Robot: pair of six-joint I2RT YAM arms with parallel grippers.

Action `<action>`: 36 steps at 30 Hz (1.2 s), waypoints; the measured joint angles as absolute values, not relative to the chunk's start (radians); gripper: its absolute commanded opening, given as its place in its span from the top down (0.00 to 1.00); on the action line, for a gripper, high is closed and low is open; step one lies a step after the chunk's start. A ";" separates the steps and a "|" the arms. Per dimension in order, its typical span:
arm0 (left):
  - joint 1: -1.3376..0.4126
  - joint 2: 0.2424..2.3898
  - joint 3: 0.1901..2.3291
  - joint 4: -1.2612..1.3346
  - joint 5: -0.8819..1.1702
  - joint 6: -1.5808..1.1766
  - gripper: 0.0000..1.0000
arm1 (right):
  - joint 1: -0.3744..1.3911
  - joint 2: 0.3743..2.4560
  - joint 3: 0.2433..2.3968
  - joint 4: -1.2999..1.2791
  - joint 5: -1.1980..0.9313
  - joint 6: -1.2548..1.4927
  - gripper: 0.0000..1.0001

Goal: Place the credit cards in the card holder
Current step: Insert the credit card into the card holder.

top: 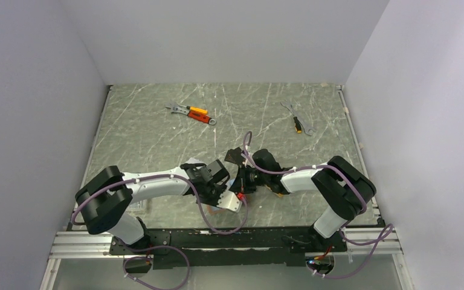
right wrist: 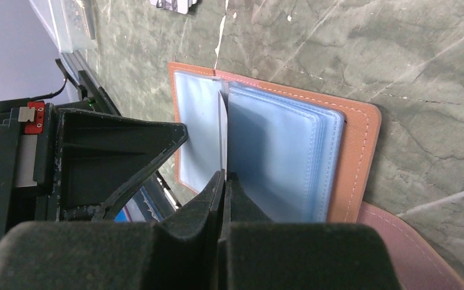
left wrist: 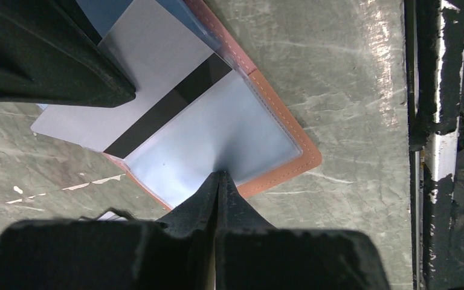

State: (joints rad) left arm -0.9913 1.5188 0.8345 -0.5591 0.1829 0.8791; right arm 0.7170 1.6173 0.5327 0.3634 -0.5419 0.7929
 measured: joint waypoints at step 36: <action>-1.016 1.426 0.716 -0.435 0.135 0.891 0.97 | 0.774 1.686 0.607 0.323 -0.516 0.778 0.73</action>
